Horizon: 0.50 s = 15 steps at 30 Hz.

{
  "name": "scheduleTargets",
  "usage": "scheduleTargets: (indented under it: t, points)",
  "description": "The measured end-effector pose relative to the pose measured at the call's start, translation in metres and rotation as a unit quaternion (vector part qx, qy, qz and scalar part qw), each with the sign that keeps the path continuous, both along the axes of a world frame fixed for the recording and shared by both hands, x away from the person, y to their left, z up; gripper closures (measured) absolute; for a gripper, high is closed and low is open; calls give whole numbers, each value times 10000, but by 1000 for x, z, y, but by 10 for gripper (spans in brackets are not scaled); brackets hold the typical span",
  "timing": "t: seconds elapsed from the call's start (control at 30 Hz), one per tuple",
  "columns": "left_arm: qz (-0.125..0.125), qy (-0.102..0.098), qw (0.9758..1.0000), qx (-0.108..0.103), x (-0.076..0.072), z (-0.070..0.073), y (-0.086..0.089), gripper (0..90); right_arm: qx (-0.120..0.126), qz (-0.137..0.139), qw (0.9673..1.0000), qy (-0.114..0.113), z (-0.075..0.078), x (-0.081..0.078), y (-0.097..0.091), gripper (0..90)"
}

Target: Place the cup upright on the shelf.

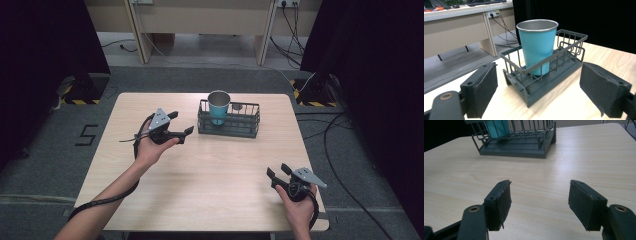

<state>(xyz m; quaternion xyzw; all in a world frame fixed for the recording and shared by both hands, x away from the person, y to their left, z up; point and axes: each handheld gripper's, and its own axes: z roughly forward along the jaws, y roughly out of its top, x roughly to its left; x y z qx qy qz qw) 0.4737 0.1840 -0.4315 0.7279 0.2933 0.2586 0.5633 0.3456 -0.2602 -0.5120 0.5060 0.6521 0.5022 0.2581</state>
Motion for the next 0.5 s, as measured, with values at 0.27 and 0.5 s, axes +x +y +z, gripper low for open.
scheduleTargets:
  t: [0.27,0.5]
  points:
    - [45,9,10000,-37,-10,-2,11,142,15,-9,10000,-11,0,0,0,353]
    - [107,12,9999,-79,-20,-6,22,141,7,-18,10000,-6,0,0,0,353]
